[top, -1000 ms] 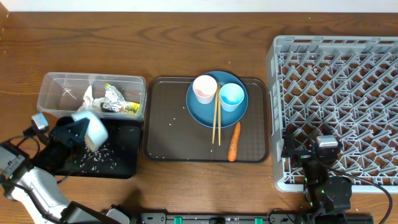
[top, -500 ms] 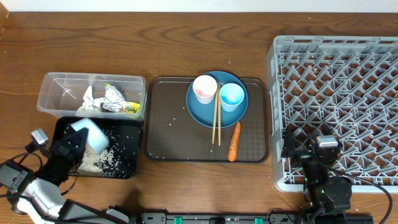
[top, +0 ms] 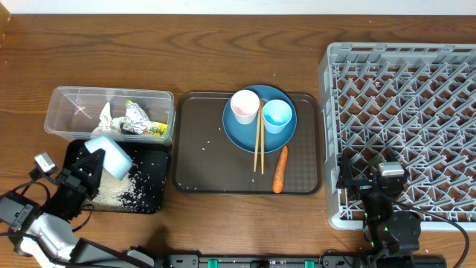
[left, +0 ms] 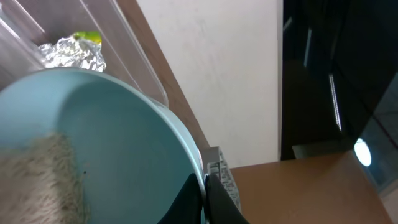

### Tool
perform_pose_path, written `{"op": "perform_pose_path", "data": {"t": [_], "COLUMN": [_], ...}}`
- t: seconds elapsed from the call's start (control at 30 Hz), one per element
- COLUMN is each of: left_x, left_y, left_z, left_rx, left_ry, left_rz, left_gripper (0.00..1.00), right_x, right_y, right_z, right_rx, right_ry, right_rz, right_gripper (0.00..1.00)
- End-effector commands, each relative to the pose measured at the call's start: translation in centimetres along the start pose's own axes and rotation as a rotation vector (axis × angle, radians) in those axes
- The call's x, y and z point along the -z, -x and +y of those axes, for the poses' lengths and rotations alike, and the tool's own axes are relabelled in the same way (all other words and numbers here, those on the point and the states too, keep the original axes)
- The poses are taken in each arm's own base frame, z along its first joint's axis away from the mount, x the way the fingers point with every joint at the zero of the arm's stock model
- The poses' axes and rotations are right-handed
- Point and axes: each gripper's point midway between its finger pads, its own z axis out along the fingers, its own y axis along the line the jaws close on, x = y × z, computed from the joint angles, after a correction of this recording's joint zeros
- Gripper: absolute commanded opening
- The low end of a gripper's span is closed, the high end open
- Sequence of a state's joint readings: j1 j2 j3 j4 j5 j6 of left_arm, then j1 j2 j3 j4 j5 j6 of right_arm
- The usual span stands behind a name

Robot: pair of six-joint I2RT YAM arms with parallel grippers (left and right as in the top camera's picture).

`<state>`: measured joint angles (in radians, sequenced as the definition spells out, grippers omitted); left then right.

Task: Sort waste into correct bins and load items into the dishwasher rack
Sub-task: 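Tip the bowl with left gripper to pour rice onto the black tray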

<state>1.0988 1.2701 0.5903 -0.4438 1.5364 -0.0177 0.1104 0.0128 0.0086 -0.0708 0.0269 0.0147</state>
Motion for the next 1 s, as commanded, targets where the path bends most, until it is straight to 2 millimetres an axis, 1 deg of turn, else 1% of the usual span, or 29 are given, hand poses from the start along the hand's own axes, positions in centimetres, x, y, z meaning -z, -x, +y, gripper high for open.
{"op": "perform_pose_path", "data": {"t": [0.0,0.07,0.2,0.27,0.37,0.47,0.57,0.63,0.67,0.73,0.77,0.83,0.87,0.93,0.97], "left_x": [0.28,0.31,0.45,0.47,0.49,0.45,0.47,0.40,0.42,0.42,0.42,0.39,0.41,0.42,0.42], "left_y": [0.40,0.41,0.79,0.62,0.87,0.46,0.98,0.66,0.55,0.95,1.06,0.57,0.52,0.99,0.95], "left_z": [-0.46,-0.45,-0.39,-0.42,-0.34,-0.33,0.00,-0.15,-0.13,0.17,0.52,-0.03,0.00,0.30,0.14], "left_rx": [-0.023,0.017,-0.016,0.054,0.022,0.151,0.102,0.188,0.196,0.126,0.124,0.190,0.192,0.139,0.154], "left_ry": [-0.030,-0.031,-0.026,-0.029,-0.024,-0.031,-0.014,-0.032,-0.031,-0.012,0.006,-0.032,-0.031,-0.014,-0.026], "left_rz": [-0.012,-0.013,-0.022,-0.020,-0.024,-0.017,-0.025,-0.016,-0.015,-0.022,-0.027,-0.014,-0.015,-0.022,-0.020], "left_gripper": [0.06,0.06,0.06,0.06,0.06,0.06,0.06,0.06,0.06,0.06,0.06,0.06,0.06,0.06,0.06], "right_x": [-0.02,-0.02,-0.02,-0.02,-0.02,-0.02,-0.02,-0.02,-0.02,-0.02,-0.02,-0.02,-0.02,-0.02,-0.02], "right_y": [-0.15,-0.15,-0.15,-0.15,-0.15,-0.15,-0.15,-0.14,-0.15,-0.15,-0.15,-0.15,-0.14,-0.14,-0.15], "right_z": [-0.37,-0.37,-0.37,-0.37,-0.37,-0.37,-0.37,-0.37,-0.37,-0.37,-0.37,-0.37,-0.37,-0.37,-0.37], "right_rx": [-0.007,-0.007,-0.007,-0.007,-0.007,-0.007,-0.007,-0.007,-0.007,-0.007,-0.007,-0.007,-0.007,-0.007,-0.007], "right_ry": [-0.018,-0.018,-0.018,-0.018,-0.018,-0.018,-0.018,-0.018,-0.018,-0.018,-0.018,-0.018,-0.018,-0.018,-0.018], "right_rz": [0.003,0.003,0.003,0.003,0.003,0.003,0.003,0.003,0.003,0.003,0.003,0.003,0.003,0.003,0.003], "right_gripper": [0.99,0.99,0.99,0.99,0.99,0.99,0.99,0.99,0.99,0.99,0.99,0.99,0.99,0.99,0.99]}}
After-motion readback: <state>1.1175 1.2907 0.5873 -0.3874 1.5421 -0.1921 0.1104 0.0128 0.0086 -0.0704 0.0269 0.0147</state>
